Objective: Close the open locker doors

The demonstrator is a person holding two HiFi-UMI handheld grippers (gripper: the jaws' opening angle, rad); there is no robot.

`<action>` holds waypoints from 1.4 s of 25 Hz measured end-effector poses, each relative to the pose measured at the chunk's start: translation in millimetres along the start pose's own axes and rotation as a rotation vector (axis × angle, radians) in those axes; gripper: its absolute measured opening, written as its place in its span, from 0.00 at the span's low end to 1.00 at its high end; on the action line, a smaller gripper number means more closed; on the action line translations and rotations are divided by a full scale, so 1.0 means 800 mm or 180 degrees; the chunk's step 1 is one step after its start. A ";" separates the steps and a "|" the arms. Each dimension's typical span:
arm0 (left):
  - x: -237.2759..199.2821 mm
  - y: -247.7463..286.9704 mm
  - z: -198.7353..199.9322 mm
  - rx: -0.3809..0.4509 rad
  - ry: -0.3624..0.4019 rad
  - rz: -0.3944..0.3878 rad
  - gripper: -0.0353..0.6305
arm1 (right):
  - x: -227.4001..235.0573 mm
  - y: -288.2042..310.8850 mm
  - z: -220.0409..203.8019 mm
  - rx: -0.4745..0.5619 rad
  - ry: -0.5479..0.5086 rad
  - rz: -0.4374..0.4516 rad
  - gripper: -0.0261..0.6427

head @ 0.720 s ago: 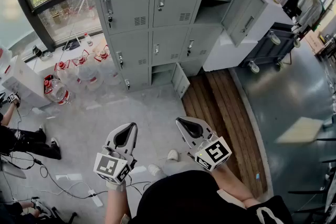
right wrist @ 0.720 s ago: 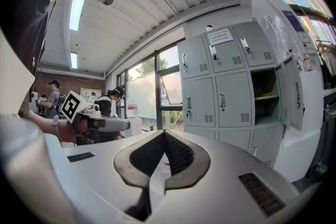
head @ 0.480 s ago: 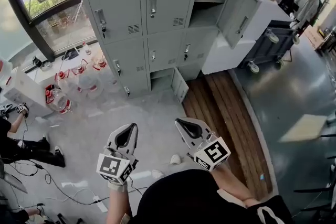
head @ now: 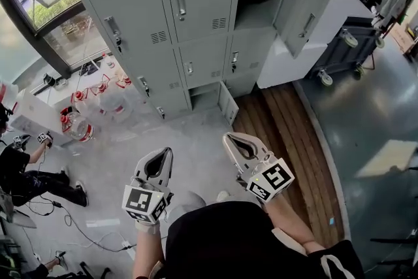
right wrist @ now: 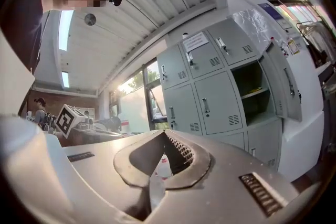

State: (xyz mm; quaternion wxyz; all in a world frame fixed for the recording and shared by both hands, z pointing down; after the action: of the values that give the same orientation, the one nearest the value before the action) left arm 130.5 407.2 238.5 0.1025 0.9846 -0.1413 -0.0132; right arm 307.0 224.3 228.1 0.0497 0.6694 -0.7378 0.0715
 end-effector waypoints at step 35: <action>-0.299 0.434 -0.020 -0.0656 0.0275 -0.1653 0.08 | 0.239 0.355 -0.095 -0.0369 0.0492 -0.1288 0.08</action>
State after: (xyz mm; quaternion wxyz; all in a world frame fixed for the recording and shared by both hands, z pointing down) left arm -193.9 151.7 324.9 0.2012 0.9718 0.1223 -0.0114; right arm 4.0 76.2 324.1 0.1577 0.7923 -0.5853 0.0687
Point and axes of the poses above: the fingertips, and each gripper's own axes: y forward along the fingers, x to its right, z out of its top, the point moved 8 cm from there along -y, backward along the fingers, and after that the axes turned 11 degrees about z, right-handed, at the moved point
